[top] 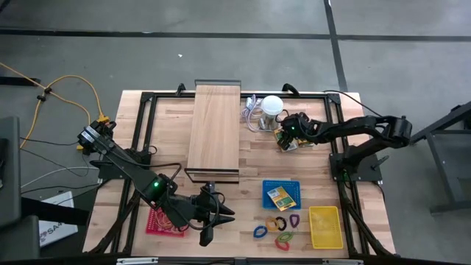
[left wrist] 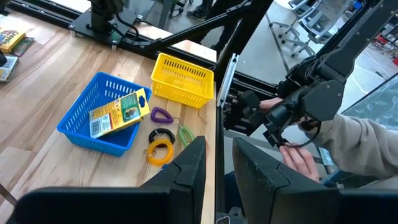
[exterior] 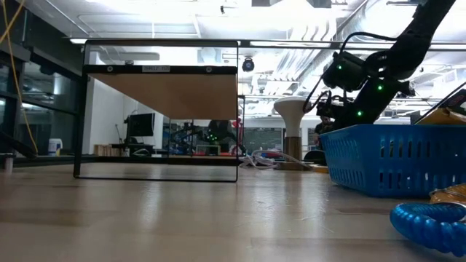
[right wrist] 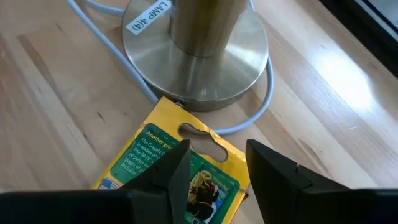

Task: Pick & Place Office Desk Supplies
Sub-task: Put the left yellow crayon box into the blue bin

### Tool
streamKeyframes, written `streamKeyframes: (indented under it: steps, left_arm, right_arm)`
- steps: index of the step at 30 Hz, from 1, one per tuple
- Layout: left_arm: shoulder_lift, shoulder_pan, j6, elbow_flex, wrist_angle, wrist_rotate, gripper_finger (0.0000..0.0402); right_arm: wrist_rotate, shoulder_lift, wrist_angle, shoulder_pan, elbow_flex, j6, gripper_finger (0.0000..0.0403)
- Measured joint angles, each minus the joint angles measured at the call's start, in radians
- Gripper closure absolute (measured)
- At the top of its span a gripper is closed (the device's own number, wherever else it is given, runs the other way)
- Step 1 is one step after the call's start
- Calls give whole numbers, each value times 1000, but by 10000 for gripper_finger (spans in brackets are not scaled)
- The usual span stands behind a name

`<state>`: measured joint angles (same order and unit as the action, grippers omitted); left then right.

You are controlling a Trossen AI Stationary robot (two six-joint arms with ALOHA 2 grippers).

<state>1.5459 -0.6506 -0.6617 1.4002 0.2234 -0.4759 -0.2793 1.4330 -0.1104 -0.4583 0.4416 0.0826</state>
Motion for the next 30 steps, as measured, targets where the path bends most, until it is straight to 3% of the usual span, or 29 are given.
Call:
streamKeyframes:
  steps: [11,30]
  left_arm:
    - [0,0,0,0,0,0,325]
    - [0,0,0,0,0,0,325]
  right_arm:
    - [22,-2,101,8,5,108,259]
    - [80,-2,128,172,2,328,259]
